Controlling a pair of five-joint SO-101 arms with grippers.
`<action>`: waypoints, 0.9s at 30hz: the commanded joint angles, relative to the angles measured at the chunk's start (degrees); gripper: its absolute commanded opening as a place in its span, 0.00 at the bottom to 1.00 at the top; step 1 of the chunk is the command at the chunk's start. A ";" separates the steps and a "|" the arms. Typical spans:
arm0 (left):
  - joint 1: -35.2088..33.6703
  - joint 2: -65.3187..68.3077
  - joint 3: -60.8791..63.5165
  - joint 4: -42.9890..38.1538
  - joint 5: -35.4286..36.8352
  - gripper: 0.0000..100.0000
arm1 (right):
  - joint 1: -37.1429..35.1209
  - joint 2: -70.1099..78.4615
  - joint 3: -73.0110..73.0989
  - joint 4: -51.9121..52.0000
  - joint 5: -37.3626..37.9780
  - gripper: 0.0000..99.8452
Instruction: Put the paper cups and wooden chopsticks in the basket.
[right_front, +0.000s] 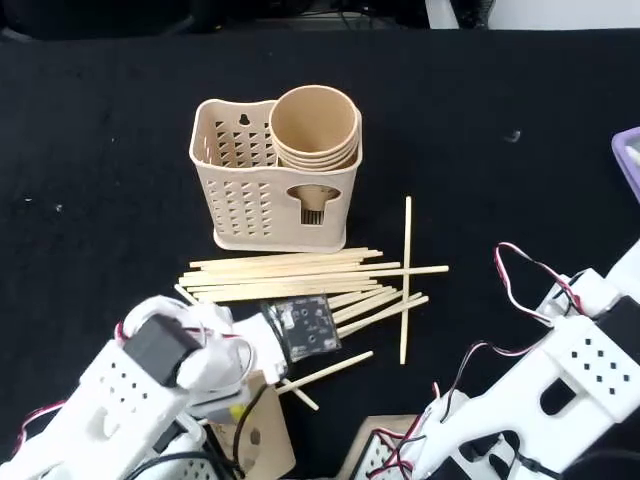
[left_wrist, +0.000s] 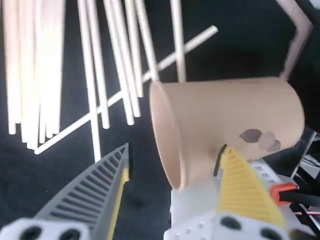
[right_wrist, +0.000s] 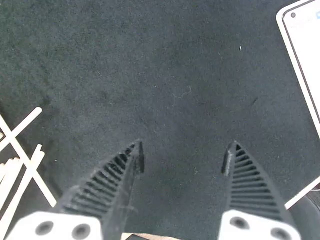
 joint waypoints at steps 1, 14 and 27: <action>-1.01 1.76 -0.31 -1.93 0.18 0.29 | 1.05 -1.89 -0.13 0.09 0.62 0.27; -1.01 3.08 3.91 -1.93 -6.15 0.28 | 0.97 -1.89 1.71 -0.35 0.62 0.27; -1.45 2.46 1.19 -1.49 -5.98 0.13 | 0.97 -1.89 1.36 -0.35 0.35 0.27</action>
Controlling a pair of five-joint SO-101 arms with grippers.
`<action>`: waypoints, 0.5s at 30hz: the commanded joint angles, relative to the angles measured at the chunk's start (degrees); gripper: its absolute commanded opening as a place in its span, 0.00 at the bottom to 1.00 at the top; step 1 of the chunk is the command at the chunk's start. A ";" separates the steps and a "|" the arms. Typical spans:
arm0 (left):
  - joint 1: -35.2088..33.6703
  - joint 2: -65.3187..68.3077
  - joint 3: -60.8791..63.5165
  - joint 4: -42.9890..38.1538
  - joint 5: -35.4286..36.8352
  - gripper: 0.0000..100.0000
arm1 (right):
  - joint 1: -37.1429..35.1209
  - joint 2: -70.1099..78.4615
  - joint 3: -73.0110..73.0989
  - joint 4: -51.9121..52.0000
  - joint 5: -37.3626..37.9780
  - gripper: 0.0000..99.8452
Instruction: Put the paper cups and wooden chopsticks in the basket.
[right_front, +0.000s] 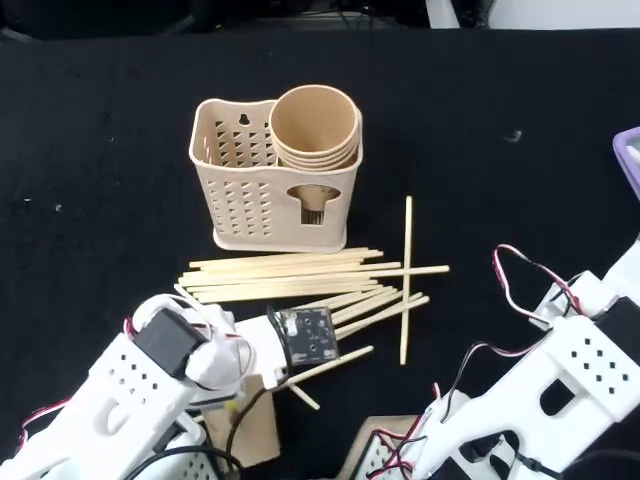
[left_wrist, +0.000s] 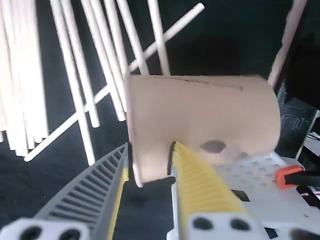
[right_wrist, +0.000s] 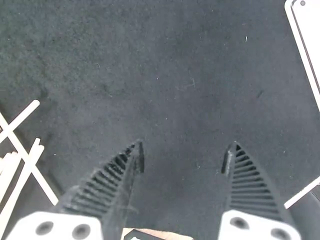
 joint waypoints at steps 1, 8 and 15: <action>-0.48 0.35 -2.24 -0.18 -0.09 0.13 | 0.97 -1.89 -0.66 -0.35 0.35 0.27; -4.44 0.44 -5.14 -0.62 1.23 0.09 | 0.97 -1.89 -0.75 -0.35 0.35 0.27; -14.46 0.35 -9.19 -1.58 1.23 0.06 | 0.97 -1.89 -0.75 -0.26 0.35 0.27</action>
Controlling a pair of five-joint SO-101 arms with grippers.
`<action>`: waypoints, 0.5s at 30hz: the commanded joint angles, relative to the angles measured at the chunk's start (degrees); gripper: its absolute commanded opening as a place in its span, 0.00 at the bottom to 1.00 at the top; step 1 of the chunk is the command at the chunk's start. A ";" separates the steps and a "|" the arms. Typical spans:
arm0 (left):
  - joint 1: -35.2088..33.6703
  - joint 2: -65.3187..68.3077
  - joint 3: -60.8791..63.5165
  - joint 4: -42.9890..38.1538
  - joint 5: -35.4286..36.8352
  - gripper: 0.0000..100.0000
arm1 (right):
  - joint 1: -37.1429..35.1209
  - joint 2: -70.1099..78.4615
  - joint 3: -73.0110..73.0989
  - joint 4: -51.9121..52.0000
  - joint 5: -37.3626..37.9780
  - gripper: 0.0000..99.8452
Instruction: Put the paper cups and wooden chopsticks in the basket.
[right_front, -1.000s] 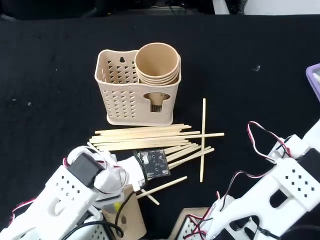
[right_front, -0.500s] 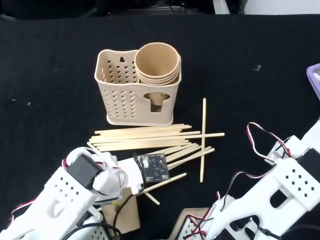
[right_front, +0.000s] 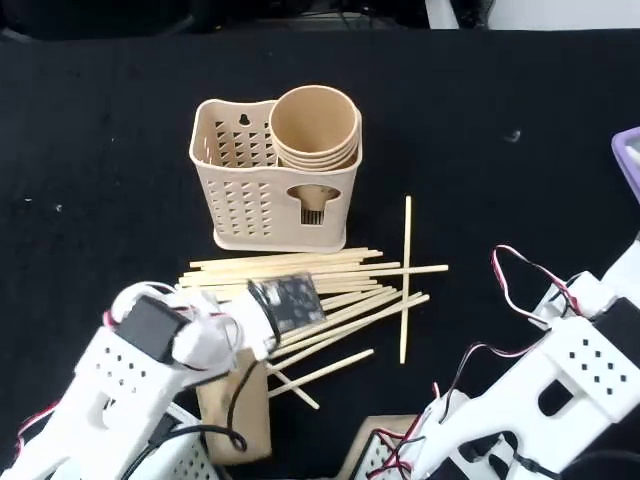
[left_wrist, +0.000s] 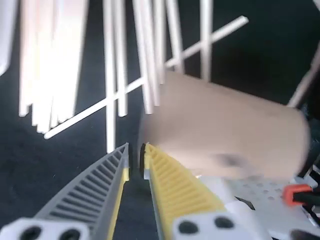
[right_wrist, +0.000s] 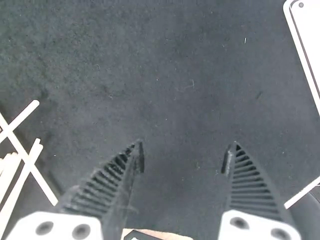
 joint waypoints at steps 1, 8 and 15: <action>-7.25 -0.26 -5.23 -3.25 0.70 0.06 | 0.97 -1.45 -0.75 -0.26 0.35 0.27; -12.35 0.35 -5.23 -2.73 0.44 0.13 | 0.97 -1.45 -0.66 -0.26 0.35 0.27; -8.92 0.35 1.71 -4.40 0.88 0.28 | 0.88 -1.45 -0.57 -0.18 0.18 0.27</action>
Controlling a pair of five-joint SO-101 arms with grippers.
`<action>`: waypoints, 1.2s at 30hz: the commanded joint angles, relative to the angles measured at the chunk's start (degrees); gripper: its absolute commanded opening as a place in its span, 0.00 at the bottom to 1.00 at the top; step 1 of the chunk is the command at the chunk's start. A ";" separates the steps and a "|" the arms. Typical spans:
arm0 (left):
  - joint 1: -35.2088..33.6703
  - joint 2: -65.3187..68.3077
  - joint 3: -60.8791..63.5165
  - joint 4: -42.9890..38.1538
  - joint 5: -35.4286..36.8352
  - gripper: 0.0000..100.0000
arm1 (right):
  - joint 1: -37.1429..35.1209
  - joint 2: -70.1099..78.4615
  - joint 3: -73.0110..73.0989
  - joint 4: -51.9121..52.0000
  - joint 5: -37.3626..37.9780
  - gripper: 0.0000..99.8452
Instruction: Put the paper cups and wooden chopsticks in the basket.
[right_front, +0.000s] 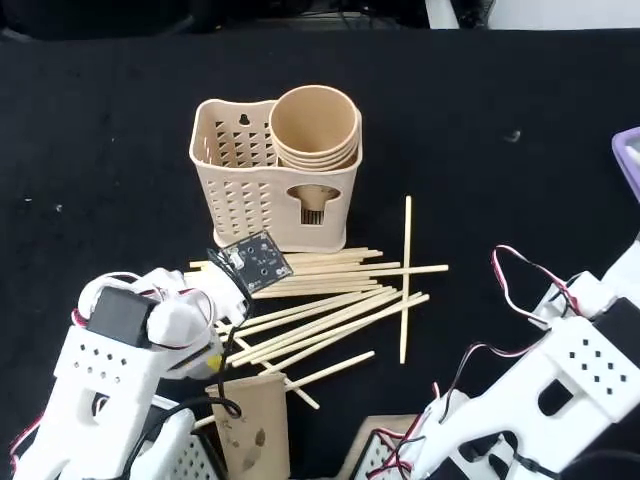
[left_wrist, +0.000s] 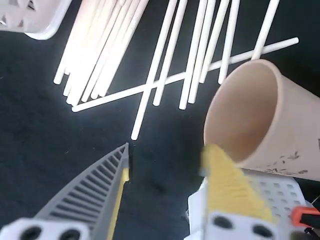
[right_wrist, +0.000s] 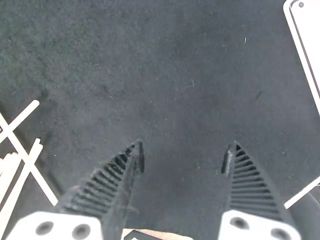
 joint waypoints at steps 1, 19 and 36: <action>3.91 0.00 6.20 -4.92 0.88 0.27 | 0.88 -1.45 -0.48 -0.18 0.18 0.27; 29.49 -0.26 -3.03 6.77 4.84 0.25 | 1.05 -1.45 -0.75 -0.35 0.44 0.27; 50.77 0.35 -0.66 -0.53 11.78 0.25 | 1.14 -1.45 -0.84 -0.44 0.53 0.27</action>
